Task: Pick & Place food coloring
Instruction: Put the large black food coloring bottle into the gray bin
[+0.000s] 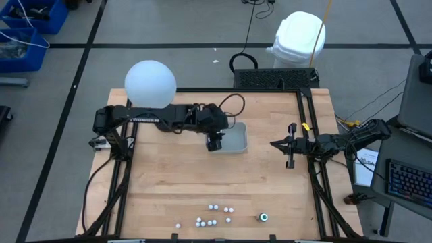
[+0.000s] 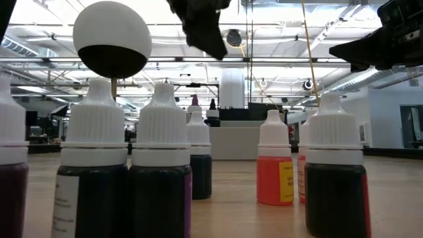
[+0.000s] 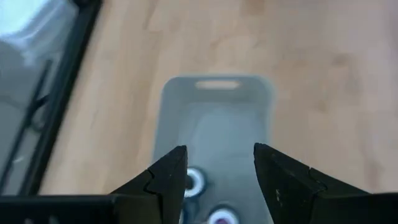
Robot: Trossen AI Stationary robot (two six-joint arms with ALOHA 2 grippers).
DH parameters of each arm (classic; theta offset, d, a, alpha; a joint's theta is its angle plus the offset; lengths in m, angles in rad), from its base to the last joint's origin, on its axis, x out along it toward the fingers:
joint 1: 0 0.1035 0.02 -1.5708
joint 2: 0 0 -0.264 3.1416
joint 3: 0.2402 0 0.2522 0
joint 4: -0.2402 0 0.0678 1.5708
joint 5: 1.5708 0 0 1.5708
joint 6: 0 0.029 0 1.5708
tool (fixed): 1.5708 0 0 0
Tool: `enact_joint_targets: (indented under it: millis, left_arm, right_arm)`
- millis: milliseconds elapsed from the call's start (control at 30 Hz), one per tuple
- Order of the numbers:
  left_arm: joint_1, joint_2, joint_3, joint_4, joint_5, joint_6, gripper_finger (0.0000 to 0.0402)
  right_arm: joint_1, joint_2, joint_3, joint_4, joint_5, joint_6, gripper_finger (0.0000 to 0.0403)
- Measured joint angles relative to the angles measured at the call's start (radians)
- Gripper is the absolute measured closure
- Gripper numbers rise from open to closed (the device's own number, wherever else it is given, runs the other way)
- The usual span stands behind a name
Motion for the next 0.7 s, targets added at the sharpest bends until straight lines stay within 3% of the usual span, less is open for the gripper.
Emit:
enact_joint_targets:
  millis: [100, 233, 467, 700]
  left_arm:
    - [0.008, 0.000, 0.029, -0.062, 0.065, 0.012, 0.0211]
    - [0.012, 0.001, 0.005, -0.077, 0.064, 0.100, 0.0211]
    - [0.033, 0.018, -0.001, -0.069, 0.027, 0.124, 0.0211]
    - [0.067, 0.107, -0.002, -0.042, 0.030, 0.163, 0.0211]
  right_arm:
    - [0.000, 0.005, 0.000, 0.013, 0.000, 0.000, 0.0403]
    - [0.000, 0.009, 0.000, 0.016, -0.001, 0.000, 0.0403]
    - [0.000, 0.009, 0.000, 0.016, -0.001, -0.003, 0.0403]
    - [0.000, 0.014, 0.000, 0.016, 0.001, -0.018, 0.0403]
